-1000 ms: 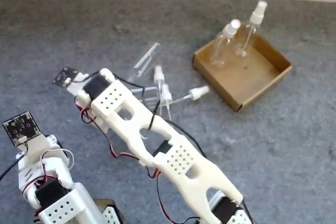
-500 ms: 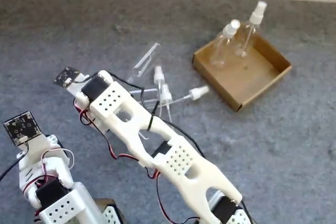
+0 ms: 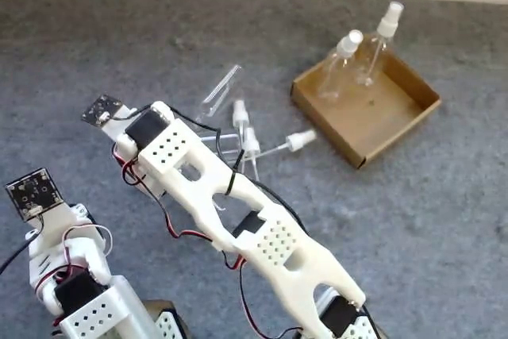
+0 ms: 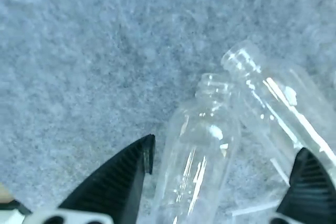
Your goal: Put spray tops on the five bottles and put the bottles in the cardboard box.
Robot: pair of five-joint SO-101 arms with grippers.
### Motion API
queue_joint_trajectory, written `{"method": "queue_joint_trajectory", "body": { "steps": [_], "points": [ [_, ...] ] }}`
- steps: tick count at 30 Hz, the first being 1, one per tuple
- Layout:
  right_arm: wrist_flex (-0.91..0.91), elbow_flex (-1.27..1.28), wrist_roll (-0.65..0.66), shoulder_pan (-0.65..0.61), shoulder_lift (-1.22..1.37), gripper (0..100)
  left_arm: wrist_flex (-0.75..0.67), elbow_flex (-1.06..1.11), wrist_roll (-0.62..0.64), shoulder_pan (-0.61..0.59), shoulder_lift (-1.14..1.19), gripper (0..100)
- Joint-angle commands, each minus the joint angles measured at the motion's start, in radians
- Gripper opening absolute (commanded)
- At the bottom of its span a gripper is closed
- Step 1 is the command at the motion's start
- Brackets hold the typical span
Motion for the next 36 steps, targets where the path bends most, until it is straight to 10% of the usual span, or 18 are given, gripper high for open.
{"method": "queue_joint_trajectory", "body": {
  "steps": [1, 36],
  "points": [
    [0.022, 0.045, -0.015, -0.024, -0.117, 36.1, -0.023, 0.018, 0.009, 0.013, -0.01, 1],
    [-0.042, -0.096, -0.064, -0.036, 0.124, 36.1, -0.023, 0.018, 0.009, 0.015, -0.01, 1]
  ]
}}
